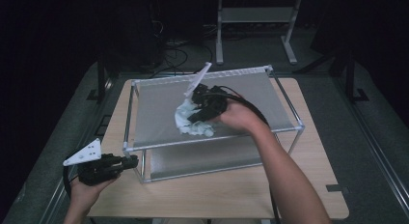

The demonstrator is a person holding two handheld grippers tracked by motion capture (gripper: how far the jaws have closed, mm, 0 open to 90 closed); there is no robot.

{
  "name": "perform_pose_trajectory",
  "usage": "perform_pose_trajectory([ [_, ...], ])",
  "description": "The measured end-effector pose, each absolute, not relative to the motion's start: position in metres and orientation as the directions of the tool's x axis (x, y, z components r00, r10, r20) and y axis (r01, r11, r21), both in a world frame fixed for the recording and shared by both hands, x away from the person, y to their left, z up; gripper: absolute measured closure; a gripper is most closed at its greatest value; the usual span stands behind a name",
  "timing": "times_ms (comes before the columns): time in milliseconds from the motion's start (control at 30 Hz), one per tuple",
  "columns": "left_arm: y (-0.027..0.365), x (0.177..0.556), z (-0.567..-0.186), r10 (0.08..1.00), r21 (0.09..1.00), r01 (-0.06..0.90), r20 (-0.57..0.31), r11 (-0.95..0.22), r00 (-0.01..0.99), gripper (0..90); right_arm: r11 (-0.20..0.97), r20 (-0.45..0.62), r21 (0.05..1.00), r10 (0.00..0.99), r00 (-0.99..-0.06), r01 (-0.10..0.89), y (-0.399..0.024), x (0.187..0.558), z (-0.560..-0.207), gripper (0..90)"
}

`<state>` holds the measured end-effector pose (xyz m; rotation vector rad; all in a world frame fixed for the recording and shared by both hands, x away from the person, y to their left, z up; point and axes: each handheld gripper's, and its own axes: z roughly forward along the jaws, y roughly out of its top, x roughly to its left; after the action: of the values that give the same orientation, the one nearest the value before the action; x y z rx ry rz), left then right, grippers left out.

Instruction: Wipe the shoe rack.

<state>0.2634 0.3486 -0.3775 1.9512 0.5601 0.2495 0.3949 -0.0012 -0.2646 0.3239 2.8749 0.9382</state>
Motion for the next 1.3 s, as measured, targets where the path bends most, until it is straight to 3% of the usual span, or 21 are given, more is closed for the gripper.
perform_pose_trajectory([
  [100,0.345,0.264,-0.378,0.488,0.897,0.268,-0.069,-0.351,0.870,80.3,0.770,-0.014,0.607,0.260,-0.965,0.199,-0.014,0.394,-0.266,78.3],
  [300,0.349,0.262,-0.377,0.496,0.895,0.276,-0.072,-0.351,0.865,80.2,0.773,-0.012,0.615,0.204,-0.979,0.154,0.002,0.387,-0.266,78.2],
  [533,0.351,0.263,-0.378,0.499,0.899,0.276,-0.076,-0.341,0.863,80.0,0.776,-0.010,0.602,0.246,-0.969,0.191,-0.030,0.387,-0.266,78.2],
  [967,0.355,0.262,-0.367,0.484,0.916,0.268,-0.097,-0.299,0.870,70.0,0.782,-0.023,0.608,0.192,-0.981,0.139,0.015,0.392,-0.269,78.3],
  [1033,0.354,0.261,-0.366,0.489,0.915,0.264,-0.087,-0.306,0.868,72.2,0.779,-0.020,0.611,0.192,-0.981,0.140,0.017,0.393,-0.270,78.3],
  [1067,0.356,0.261,-0.366,0.508,0.913,0.260,-0.069,-0.315,0.859,79.2,0.776,-0.008,0.614,0.187,-0.982,0.143,0.018,0.395,-0.270,78.3],
  [1300,0.354,0.260,-0.367,0.516,0.914,0.267,-0.077,-0.306,0.853,79.9,0.789,-0.023,0.592,0.220,-0.975,0.165,-0.013,0.394,-0.266,78.3],
])
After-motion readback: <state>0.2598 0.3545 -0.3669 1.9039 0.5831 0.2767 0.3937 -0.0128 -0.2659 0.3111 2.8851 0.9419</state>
